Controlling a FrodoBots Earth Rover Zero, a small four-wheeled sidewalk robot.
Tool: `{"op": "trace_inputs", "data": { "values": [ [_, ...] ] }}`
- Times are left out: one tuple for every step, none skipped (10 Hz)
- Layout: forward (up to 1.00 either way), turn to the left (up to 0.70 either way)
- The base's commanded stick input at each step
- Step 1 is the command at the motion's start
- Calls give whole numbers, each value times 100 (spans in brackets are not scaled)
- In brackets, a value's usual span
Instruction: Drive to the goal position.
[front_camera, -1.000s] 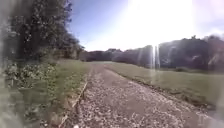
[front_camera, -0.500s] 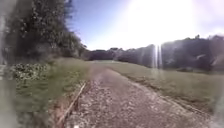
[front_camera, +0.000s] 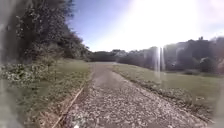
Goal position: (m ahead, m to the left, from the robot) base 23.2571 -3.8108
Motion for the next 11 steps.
{"op": "trace_inputs", "data": {
  "values": [
    [100,0],
    [100,0],
    [100,0],
    [100,40],
    [100,39],
    [100,39],
    [100,3],
    [100,2],
    [100,2],
    [100,2],
    [100,2]
  ]
}}
